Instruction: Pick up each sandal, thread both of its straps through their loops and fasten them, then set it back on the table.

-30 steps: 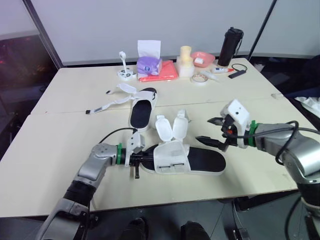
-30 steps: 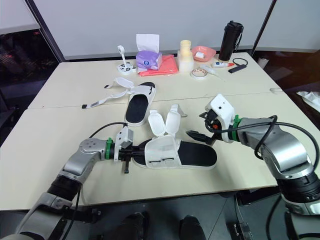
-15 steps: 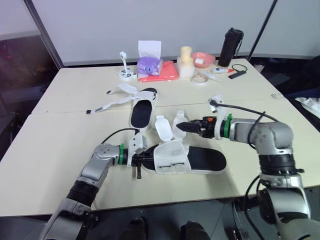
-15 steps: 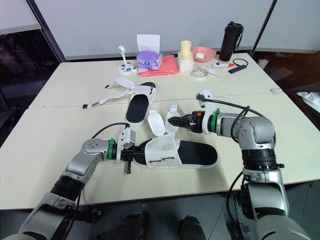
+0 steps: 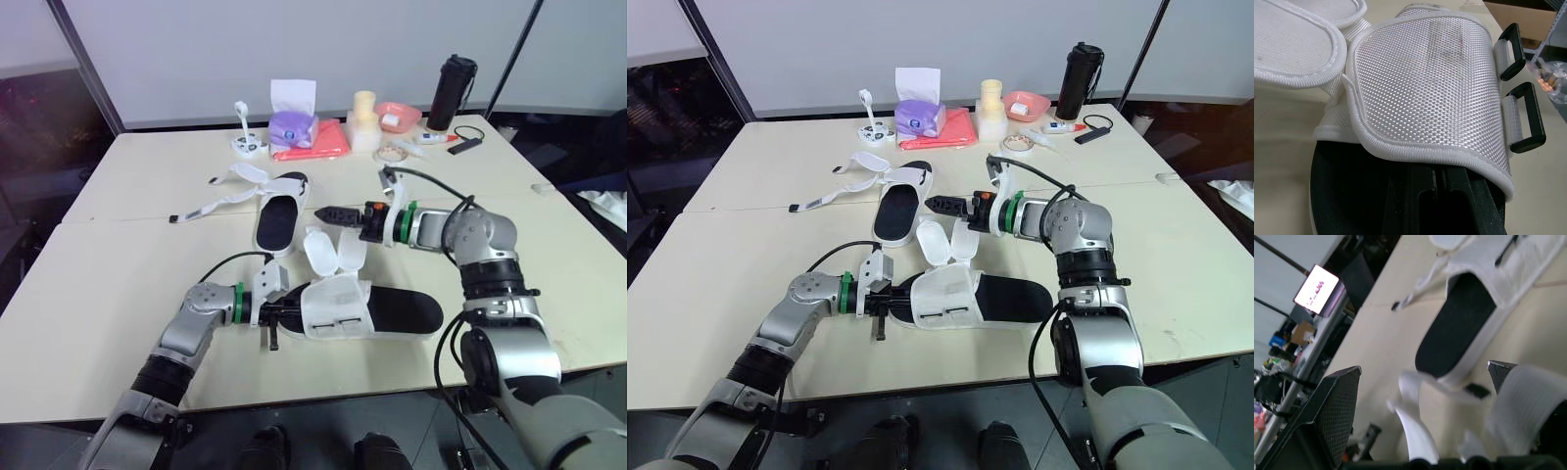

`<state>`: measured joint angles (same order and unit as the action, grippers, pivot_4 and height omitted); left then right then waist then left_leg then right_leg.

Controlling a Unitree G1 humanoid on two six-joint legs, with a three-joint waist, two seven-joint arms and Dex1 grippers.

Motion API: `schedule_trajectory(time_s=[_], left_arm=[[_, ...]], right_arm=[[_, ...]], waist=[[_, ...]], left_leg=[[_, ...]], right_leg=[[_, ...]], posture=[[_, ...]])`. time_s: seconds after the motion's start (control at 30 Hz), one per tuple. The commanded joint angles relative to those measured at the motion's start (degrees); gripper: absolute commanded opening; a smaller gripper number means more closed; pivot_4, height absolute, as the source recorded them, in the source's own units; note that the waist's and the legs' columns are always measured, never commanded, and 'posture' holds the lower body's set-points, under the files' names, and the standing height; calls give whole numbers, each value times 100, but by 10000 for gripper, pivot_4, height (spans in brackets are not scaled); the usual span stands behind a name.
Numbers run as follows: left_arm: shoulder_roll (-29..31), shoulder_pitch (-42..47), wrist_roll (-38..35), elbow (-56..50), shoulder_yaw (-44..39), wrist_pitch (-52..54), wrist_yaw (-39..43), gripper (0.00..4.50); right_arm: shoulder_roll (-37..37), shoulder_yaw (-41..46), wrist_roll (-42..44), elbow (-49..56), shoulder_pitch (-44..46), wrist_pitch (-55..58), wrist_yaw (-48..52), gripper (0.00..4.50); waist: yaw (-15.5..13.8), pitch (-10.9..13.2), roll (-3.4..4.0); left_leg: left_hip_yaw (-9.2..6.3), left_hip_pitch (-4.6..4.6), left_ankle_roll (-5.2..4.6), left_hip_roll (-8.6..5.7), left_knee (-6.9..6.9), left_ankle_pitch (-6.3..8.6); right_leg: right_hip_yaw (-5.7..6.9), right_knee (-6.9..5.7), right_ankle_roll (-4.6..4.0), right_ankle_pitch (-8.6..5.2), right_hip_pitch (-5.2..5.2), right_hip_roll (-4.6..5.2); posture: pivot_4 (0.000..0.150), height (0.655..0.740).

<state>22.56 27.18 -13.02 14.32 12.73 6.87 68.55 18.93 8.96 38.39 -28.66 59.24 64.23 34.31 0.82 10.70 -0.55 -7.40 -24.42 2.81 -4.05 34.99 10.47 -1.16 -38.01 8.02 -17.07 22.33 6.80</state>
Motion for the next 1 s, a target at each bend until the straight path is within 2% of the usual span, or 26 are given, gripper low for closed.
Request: schedule_trajectory(time_s=[0.03,0.37,0.47,0.53,0.57,0.7,0.87,1.0], left_arm=[[-8,-99,73,-124,126,43,-30,655],[-96,-132,68,-174,164,61,-82,655],[-111,-114,73,-137,168,42,-74,0],[-117,-111,76,-132,168,36,-74,0],[-120,-113,76,-133,168,37,-76,0],[-127,-117,72,-134,166,50,-76,0],[-220,-64,-48,-149,86,231,-134,0],[-223,-49,-47,-158,65,267,-131,0]], right_arm=[[-18,286,85,-39,318,-66,-1,45000],[7,457,145,-19,665,111,-13,45000],[-9,486,162,57,692,159,-2,35621],[-15,490,191,155,680,209,1,26587],[-19,501,250,302,650,282,-4,20216],[-8,528,540,1071,459,621,-9,392],[512,-318,909,3406,-717,589,892,392],[1151,-1079,622,5045,-1874,-364,1701,392]], waist=[[3,0,0],[2,1,1],[0,1,1],[-1,1,1],[-1,1,2],[-1,1,2],[-29,1,1],[-9,1,1]], left_leg=[[0,0,0,0,0,0],[0,-1,0,0,0,0],[0,-1,0,0,0,0],[0,-1,0,0,0,0],[0,-1,0,0,0,0],[-2,-3,0,0,-2,0],[-8,-5,0,-2,0,1],[-7,-7,0,-2,1,1]], right_leg=[[0,0,0,0,1,0],[-1,-1,0,0,2,0],[0,-1,0,0,1,0],[0,-1,0,0,2,0],[-1,-1,0,0,2,0],[-2,-1,0,0,5,0],[2,4,3,-2,1,1],[5,5,6,-4,0,1]], posture=[[1500,7400],[1500,7400],[1500,7400],[1500,7400],[1500,7400],[1500,7400],[1500,7400],[1500,7400]])
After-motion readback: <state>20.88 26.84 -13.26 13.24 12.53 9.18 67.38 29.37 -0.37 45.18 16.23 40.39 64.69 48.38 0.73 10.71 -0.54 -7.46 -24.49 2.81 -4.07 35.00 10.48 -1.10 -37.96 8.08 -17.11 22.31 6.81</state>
